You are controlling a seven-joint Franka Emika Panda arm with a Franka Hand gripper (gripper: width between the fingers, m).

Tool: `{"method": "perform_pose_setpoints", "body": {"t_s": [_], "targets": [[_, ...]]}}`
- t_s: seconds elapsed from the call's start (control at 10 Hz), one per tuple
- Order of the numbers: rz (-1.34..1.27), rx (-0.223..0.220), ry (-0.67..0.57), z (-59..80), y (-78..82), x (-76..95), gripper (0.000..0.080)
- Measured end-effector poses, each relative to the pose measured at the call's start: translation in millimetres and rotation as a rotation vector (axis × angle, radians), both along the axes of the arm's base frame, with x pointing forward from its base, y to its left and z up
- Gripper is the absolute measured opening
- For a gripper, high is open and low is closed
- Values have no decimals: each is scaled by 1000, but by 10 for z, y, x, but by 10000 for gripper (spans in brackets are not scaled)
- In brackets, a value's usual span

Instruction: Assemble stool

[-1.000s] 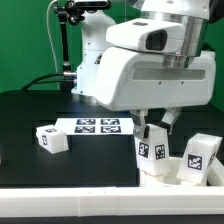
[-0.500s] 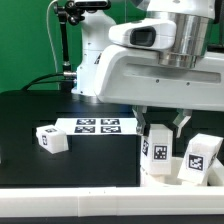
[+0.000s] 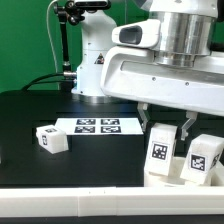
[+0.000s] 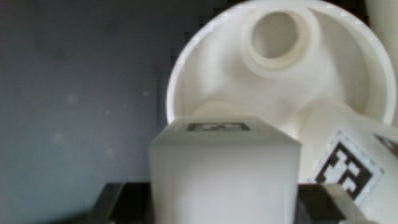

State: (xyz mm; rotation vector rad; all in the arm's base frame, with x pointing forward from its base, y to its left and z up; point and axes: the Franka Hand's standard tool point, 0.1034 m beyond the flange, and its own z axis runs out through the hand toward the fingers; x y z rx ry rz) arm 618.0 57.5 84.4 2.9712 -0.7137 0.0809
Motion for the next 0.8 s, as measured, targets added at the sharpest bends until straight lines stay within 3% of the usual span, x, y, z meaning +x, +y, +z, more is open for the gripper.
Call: {"method": "perform_pose_setpoints", "body": {"t_s": [0.4, 0.8], "targets": [[-324, 99, -49, -30, -29, 17, 337], [-535, 118, -62, -32, -2, 19, 337]]}}
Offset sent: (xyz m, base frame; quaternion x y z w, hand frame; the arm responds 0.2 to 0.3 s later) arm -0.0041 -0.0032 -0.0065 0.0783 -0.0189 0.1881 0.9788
